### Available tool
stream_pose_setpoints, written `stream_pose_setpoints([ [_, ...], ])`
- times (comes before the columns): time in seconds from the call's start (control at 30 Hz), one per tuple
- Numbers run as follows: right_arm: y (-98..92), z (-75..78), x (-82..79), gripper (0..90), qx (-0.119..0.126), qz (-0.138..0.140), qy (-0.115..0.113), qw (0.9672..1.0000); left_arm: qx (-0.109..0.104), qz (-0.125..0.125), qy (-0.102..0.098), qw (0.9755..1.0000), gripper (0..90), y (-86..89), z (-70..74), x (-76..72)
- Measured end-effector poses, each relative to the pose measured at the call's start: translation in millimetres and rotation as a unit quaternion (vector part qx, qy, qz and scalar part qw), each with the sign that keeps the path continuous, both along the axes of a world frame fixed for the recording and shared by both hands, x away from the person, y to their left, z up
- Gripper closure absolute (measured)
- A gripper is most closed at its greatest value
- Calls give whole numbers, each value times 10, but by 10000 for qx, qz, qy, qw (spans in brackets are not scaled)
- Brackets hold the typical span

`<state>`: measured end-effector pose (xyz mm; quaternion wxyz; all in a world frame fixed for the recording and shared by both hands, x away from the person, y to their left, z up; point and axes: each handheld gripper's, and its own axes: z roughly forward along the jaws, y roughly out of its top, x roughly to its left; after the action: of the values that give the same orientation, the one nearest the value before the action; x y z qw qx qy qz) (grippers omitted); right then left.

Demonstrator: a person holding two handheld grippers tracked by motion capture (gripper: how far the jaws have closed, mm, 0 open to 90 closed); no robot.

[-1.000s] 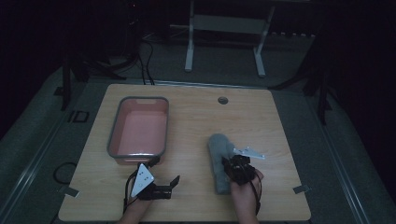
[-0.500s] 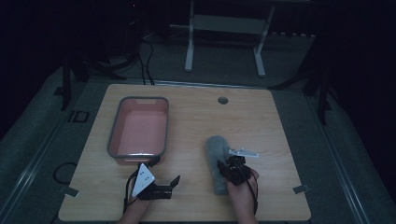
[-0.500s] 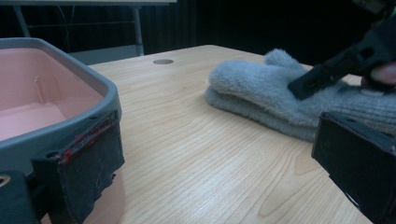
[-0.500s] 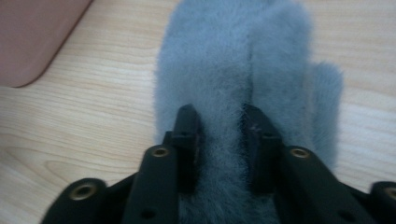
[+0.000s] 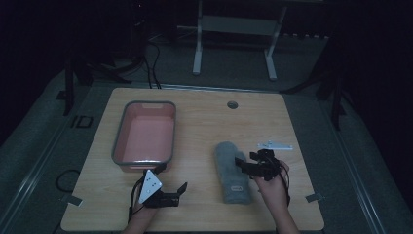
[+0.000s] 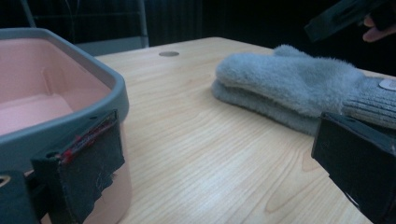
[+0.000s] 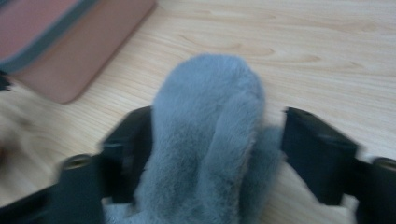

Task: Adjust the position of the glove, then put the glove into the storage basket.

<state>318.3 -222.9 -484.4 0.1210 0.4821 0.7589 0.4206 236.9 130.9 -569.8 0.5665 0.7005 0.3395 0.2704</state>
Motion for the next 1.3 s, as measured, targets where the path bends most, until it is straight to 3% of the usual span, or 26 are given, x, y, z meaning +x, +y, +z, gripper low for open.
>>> stream_pose_setpoints([
  [0.03,-24,-4,9,189,2,24,-15,10000,0,-1,49,10000,24,-11,2,5],
  [0.13,-69,-55,36,142,-566,291,-234,9977,69,-25,292,9995,24,-54,12,38],
  [0.17,-99,-82,39,139,-611,403,-287,9969,134,-35,370,9992,24,-74,19,52],
  [0.3,-211,-151,85,140,-568,541,-264,9966,165,-224,603,9978,24,-173,61,93],
  [0.37,-261,-161,96,142,-539,626,-393,9958,114,-292,638,9975,25,-224,84,120],
  [0.47,-294,-175,105,143,-491,750,-527,9946,94,-405,870,9953,37,-344,136,201],
  [0.57,-307,-197,114,143,-441,916,-512,9935,102,-587,885,9943,37,-500,196,239],
  [0.63,-305,-204,107,139,-412,914,-372,9943,162,-715,987,9924,37,-615,236,258],
  [0.7,-303,-214,99,131,-292,887,-211,9954,291,-822,1174,9892,40,-741,280,301],
  [0.77,-289,-226,84,103,-375,804,-131,9960,393,-951,1295,9862,40,-834,313,363],
  [0.9,-242,-262,35,110,-267,853,115,9959,244,-1029,1665,9804,54,-953,359,555],
  [0.97,-208,-274,13,179,-326,797,98,9962,204,-1042,1794,9780,71,-1001,368,642],
  [1.0,-200,-287,17,246,-238,780,148,9966,226,-1050,1895,9760,73,-1026,372,693],
  [1.07,-185,-332,21,282,-246,641,239,9974,200,-1056,2007,9738,147,-1074,378,778],
  [1.13,-180,-382,23,346,-335,583,317,9972,324,-1053,2158,9702,149,-1137,380,857],
  [1.23,-237,-467,46,389,-82,606,603,9963,466,-1015,2373,9650,174,-1216,355,959],
  [1.3,-262,-504,58,412,-65,666,708,9952,590,-985,2502,9614,206,-1257,322,1020],
])
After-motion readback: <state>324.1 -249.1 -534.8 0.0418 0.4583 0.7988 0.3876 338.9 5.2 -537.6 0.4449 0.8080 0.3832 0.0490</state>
